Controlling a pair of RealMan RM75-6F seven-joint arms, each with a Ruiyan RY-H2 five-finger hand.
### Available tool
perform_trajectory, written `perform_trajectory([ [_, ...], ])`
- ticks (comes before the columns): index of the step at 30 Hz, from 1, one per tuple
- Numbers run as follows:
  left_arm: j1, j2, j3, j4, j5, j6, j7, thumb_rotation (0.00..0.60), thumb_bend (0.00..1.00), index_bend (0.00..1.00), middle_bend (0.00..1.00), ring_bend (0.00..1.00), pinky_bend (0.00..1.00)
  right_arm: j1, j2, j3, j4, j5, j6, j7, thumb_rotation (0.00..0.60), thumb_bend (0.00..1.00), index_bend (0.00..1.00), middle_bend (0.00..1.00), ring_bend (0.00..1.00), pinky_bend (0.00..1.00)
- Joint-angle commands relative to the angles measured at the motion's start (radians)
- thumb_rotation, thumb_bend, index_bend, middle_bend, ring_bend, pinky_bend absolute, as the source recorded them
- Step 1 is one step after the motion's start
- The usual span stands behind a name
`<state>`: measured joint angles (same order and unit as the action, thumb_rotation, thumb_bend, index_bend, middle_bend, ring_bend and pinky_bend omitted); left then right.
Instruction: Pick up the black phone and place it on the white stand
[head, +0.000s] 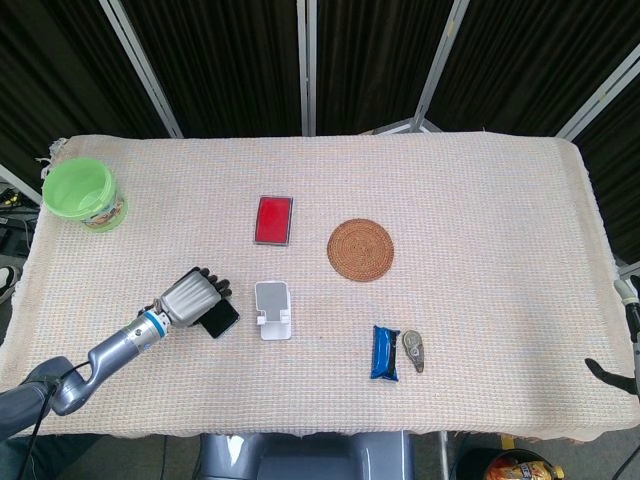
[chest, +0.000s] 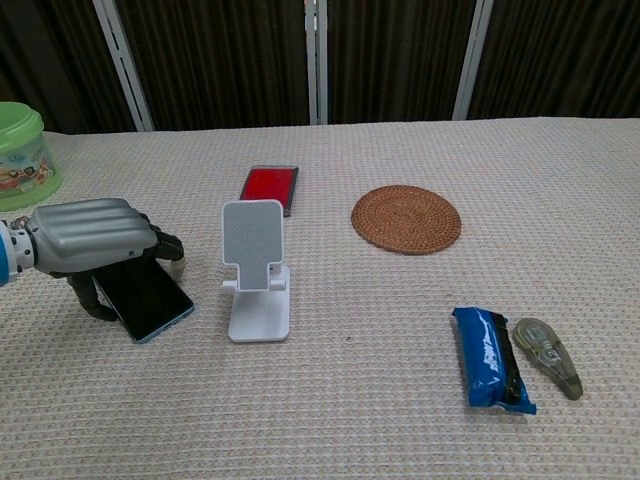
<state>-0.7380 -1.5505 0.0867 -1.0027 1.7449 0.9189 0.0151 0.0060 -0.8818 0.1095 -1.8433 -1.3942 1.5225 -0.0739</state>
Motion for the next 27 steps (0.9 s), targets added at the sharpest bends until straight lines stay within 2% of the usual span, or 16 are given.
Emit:
perform_trajectory([
  [1,0.002,0.002,0.001,0.0,0.0,0.02,0.0,0.6,0.08,0.55,0.33,0.41,0.4,-0.001,0.002,-0.002,-0.001,-0.004,0.003,0.002,0.6,0.0,0.0,0.0,0.0,0.0],
  [13,0.007,0.09,-0.019,-0.074,-0.002,0.128,0.036,0.6,0.08,0.6,0.37,0.45,0.43,-0.01,0.014,-0.008,-0.007,-0.024,0.016,0.027,0.6,0.0,0.0,0.0,0.0,0.0],
  [19,0.002,0.151,-0.088,-0.153,0.019,0.279,0.075,0.6,0.08,0.63,0.4,0.47,0.46,-0.016,0.021,-0.011,-0.01,-0.039,0.028,0.046,0.6,0.0,0.0,0.0,0.0,0.0],
  [22,-0.028,0.2,-0.126,-0.199,0.081,0.347,0.204,0.6,0.08,0.64,0.4,0.47,0.46,-0.022,0.026,-0.014,-0.013,-0.055,0.042,0.059,0.6,0.0,0.0,0.0,0.0,0.0],
  [23,-0.065,0.235,-0.141,-0.219,0.163,0.378,0.339,0.6,0.08,0.65,0.4,0.47,0.47,-0.029,0.031,-0.016,-0.015,-0.064,0.056,0.071,0.6,0.0,0.0,0.0,0.0,0.0],
  [24,-0.09,0.257,-0.139,-0.245,0.214,0.37,0.424,0.6,0.08,0.65,0.4,0.47,0.48,-0.033,0.034,-0.018,-0.015,-0.07,0.062,0.08,0.6,0.0,0.0,0.0,0.0,0.0],
  [27,-0.125,0.299,-0.128,-0.337,0.258,0.285,0.556,0.6,0.08,0.66,0.41,0.48,0.5,-0.04,0.042,-0.019,-0.012,-0.076,0.071,0.103,0.6,0.0,0.0,0.0,0.0,0.0],
])
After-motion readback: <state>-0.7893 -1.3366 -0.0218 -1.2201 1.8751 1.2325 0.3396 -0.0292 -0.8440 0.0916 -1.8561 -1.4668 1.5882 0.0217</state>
